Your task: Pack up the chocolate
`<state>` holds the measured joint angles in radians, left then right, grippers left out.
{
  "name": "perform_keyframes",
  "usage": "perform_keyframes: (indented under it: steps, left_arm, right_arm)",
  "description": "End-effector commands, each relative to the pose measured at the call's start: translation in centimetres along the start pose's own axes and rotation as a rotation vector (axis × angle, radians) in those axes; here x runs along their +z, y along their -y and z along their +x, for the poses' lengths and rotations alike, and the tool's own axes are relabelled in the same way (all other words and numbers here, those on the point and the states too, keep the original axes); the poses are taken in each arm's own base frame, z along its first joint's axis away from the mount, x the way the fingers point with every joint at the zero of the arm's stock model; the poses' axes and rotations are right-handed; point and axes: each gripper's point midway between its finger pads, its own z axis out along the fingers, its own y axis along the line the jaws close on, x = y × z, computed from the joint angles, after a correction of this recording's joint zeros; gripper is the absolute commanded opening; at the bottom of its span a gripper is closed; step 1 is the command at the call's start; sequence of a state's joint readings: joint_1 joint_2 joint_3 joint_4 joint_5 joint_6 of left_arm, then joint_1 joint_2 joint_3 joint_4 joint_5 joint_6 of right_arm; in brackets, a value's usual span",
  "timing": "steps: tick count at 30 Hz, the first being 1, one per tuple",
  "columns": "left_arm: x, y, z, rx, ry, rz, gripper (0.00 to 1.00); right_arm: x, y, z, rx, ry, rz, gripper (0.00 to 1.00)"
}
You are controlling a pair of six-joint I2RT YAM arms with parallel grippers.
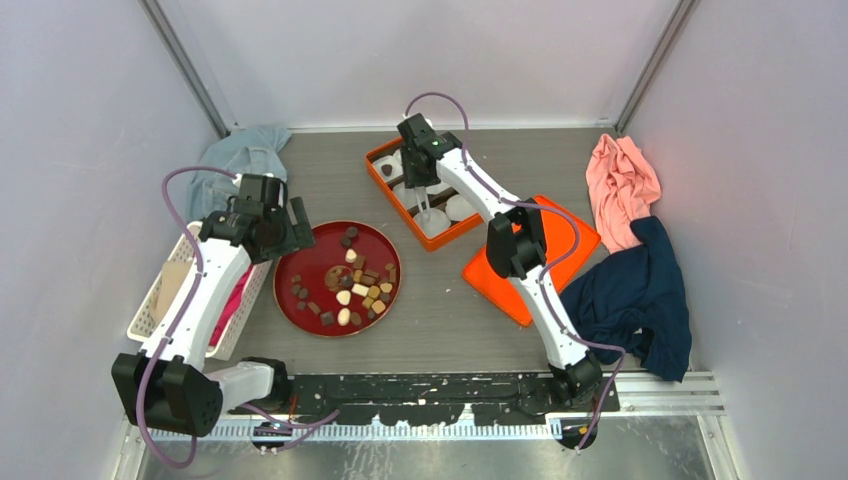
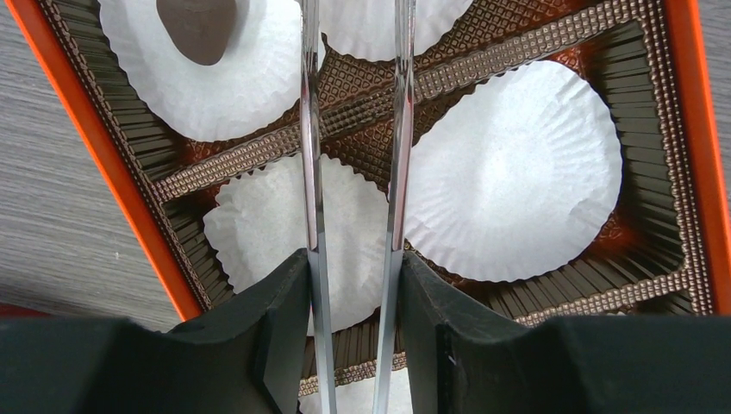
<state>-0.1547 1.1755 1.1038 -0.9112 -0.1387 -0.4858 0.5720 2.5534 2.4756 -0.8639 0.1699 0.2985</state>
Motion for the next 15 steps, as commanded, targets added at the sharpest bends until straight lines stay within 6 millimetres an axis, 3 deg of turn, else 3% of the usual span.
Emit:
perform_keyframes:
  steps: [1, 7, 11, 15]
  left_arm:
    - [-0.7, -0.1, -1.0, 0.002, 0.043, 0.0, 0.84]
    - [-0.8, 0.1, -1.2, 0.001, 0.05, 0.012, 0.84]
    - [-0.8, 0.2, -1.3, 0.0, 0.053, 0.017, 0.84]
    - [-0.6, 0.5, -1.3, -0.005, 0.049, 0.027, 0.84]
  right_arm:
    - [-2.4, -0.3, -2.8, 0.028, 0.078, -0.025, 0.45]
    - [-4.2, -0.4, -4.0, 0.033, 0.113, -0.032, 0.45]
    - [-7.4, -0.1, -6.2, 0.029, 0.185, -0.039, 0.45]
    - [-10.6, -0.2, -7.9, 0.026, 0.249, -0.066, 0.33]
